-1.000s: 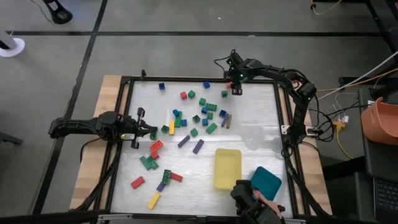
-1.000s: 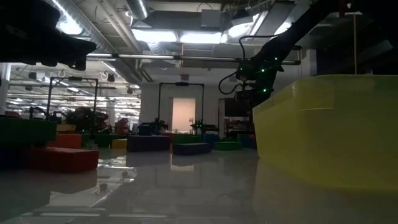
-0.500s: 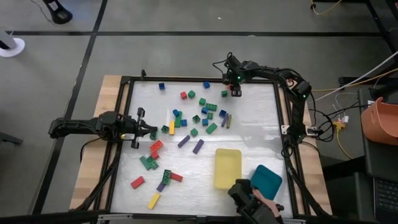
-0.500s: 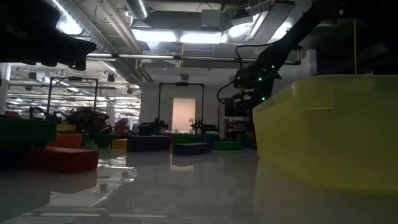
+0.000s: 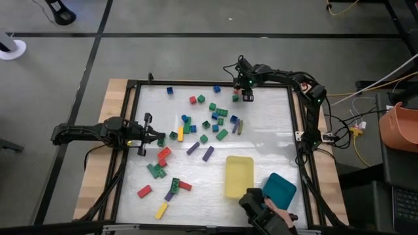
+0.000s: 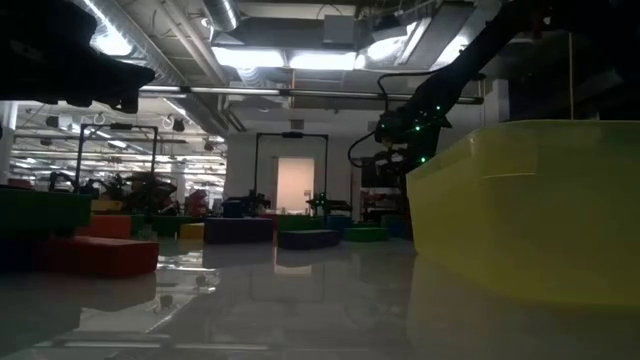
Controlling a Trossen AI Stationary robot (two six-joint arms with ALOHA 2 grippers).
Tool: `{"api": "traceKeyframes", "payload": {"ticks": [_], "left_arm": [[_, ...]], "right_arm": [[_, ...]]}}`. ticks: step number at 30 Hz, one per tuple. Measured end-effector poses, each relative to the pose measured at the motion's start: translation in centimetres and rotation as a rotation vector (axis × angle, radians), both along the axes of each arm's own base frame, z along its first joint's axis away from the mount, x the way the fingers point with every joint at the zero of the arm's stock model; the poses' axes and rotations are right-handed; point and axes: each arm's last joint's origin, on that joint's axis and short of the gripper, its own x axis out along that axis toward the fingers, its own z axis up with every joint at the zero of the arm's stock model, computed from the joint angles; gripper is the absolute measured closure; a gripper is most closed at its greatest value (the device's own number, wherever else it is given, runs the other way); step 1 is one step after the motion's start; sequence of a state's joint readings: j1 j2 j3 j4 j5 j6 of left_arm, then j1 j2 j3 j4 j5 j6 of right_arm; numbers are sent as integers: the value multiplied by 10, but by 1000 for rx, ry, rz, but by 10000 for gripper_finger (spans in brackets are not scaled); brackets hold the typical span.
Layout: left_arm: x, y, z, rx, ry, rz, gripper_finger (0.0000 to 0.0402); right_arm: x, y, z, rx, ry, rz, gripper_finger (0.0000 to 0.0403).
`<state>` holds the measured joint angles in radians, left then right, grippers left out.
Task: Sort blocks by size
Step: Put the small orange game piece into the blue bin
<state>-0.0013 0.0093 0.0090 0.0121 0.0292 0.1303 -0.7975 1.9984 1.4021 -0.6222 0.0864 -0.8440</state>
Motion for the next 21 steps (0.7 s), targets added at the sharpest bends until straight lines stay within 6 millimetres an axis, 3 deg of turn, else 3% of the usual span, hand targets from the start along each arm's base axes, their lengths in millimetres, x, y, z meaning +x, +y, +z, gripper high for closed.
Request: {"api": "traceKeyframes", "payload": {"ticks": [5, 15, 21], "left_arm": [[0, 0, 0, 0, 0, 0, 402], [0, 0, 0, 0, 0, 0, 402], [0, 0, 0, 0, 0, 0, 402]], "right_arm": [[2, 5, 0, -31, 62, 16, 210], [28, 33, 2, -208, 282, 250, 210], [33, 40, 4, -296, 339, 163, 210]]}}
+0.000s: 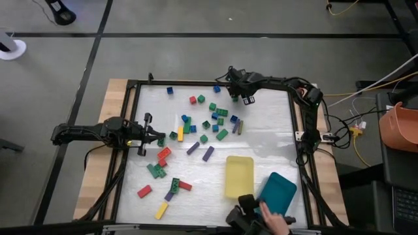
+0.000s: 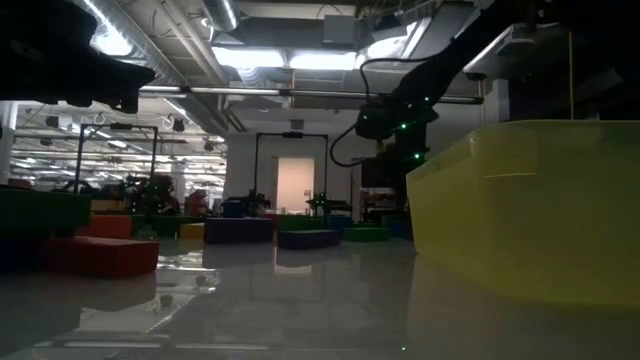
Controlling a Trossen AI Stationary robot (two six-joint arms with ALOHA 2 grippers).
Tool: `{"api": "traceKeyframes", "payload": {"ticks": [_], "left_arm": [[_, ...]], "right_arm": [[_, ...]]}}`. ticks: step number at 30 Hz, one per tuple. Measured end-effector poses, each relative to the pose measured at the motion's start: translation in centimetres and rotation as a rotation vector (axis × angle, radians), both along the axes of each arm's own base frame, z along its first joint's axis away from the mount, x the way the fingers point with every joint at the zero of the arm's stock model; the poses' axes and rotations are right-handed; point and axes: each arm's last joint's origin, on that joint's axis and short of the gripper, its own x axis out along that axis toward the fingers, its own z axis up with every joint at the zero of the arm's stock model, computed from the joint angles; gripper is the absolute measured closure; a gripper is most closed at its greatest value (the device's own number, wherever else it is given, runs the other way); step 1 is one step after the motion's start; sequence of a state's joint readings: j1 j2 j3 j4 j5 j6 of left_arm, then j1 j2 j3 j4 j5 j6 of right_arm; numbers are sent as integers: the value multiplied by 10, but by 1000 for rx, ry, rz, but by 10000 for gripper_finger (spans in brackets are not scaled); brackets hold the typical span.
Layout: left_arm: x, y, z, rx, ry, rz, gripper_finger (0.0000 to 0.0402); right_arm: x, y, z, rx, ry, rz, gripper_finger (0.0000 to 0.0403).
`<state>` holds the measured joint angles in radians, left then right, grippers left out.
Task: Sort blocks by size
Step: Put the small orange game piece into the blue bin
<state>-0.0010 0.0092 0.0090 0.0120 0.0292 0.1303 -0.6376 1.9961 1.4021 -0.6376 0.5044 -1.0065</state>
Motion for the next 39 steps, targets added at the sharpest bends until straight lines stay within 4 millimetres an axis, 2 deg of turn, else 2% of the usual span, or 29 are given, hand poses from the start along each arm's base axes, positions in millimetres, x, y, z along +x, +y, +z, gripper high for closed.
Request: {"api": "traceKeyframes", "payload": {"ticks": [4, 7, 12, 15, 17, 26, 32, 39], "left_arm": [[0, 0, 0, 0, 0, 0, 402], [0, 0, 0, 0, 0, 0, 402], [0, 0, 0, 0, 0, 0, 402], [0, 0, 0, 0, 0, 0, 402], [0, 0, 0, -3, 0, 0, 402], [0, 0, 0, -3, 0, -1, 402], [0, 0, 0, -1, 0, 0, 402], [0, 0, 0, 0, 0, 0, 402]], "right_arm": [[-3, -3, 2, -99, -13, -149, 210], [-4, -7, 11, -114, -111, -310, 210], [5, -13, 36, -45, -463, -646, 210], [11, -18, 49, 72, -686, -834, 210], [13, -19, 52, 140, -767, -922, 210], [12, -21, 40, 195, -848, -1186, 210], [17, -21, 27, 259, -880, -1300, 210], [18, -23, 28, 212, -937, -1376, 210]]}}
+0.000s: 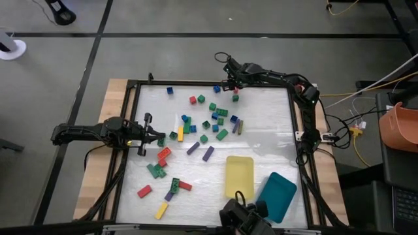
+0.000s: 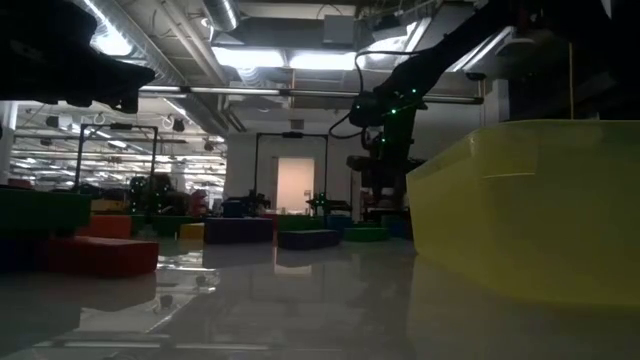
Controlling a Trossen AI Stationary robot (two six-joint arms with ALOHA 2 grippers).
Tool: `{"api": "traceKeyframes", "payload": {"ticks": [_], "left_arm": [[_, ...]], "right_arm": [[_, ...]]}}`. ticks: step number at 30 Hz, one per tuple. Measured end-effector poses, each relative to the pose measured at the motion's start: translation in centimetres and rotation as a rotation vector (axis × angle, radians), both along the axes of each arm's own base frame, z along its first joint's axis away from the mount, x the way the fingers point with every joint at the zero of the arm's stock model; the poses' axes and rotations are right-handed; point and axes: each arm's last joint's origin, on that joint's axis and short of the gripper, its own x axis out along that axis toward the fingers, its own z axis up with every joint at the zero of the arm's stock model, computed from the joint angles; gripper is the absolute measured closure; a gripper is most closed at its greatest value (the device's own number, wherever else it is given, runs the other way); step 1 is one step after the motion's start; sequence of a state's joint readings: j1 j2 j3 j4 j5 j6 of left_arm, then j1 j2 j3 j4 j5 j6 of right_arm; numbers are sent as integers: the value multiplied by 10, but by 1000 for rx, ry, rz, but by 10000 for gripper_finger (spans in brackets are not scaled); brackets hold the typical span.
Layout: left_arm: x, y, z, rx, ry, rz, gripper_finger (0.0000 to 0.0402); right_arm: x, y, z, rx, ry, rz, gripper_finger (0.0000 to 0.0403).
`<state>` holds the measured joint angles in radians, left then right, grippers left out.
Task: Sort blocks by size
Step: Put the small orange game piece into the blue bin
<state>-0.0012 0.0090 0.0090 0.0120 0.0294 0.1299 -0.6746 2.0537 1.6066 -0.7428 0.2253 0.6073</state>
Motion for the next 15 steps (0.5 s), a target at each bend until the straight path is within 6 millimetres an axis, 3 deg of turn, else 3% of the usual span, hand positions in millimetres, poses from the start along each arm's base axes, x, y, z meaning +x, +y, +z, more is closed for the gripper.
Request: {"api": "traceKeyframes", "payload": {"ticks": [15], "left_arm": [[0, 0, 0, 0, 0, 0, 402]], "right_arm": [[1, -1, 1, -5, -33, -46, 210]]}}
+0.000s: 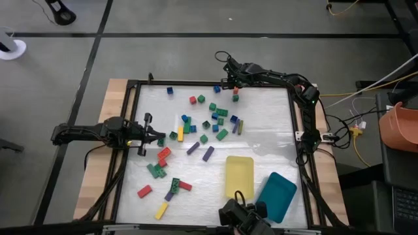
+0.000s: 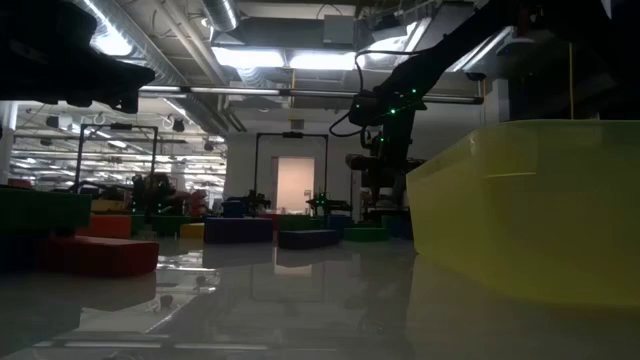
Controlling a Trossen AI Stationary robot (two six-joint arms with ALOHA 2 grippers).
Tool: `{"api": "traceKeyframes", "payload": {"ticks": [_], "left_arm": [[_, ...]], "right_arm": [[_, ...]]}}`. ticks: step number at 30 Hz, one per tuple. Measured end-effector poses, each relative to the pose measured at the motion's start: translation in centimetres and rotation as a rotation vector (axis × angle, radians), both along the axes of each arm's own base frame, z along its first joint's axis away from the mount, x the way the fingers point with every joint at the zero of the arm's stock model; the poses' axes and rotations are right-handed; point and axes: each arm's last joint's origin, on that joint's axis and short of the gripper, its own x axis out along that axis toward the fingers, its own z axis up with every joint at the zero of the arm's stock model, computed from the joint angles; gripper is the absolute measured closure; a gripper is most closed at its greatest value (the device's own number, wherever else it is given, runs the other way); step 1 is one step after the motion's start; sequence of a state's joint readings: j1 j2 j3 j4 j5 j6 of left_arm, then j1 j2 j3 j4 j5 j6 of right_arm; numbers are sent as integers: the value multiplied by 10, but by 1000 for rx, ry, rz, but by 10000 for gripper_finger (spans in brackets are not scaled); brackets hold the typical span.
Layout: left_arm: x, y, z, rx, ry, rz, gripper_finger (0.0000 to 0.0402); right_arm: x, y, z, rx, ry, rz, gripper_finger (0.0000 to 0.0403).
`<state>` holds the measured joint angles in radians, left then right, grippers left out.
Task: Sort blocks by size
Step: Put the small orange game piece into the blue bin
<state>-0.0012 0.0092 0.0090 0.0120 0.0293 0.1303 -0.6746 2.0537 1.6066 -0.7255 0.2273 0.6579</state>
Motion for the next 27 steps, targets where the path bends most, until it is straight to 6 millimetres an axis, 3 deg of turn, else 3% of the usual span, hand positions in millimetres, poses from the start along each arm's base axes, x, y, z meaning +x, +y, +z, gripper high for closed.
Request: {"api": "traceKeyframes", "payload": {"ticks": [10, 27], "left_arm": [[0, 0, 0, 0, 0, 0, 402], [0, 0, 0, 0, 0, 0, 402]], "right_arm": [[-7, 4, -18, 2, 45, -31, 210], [-4, 2, -23, -38, -15, -57, 210]]}}
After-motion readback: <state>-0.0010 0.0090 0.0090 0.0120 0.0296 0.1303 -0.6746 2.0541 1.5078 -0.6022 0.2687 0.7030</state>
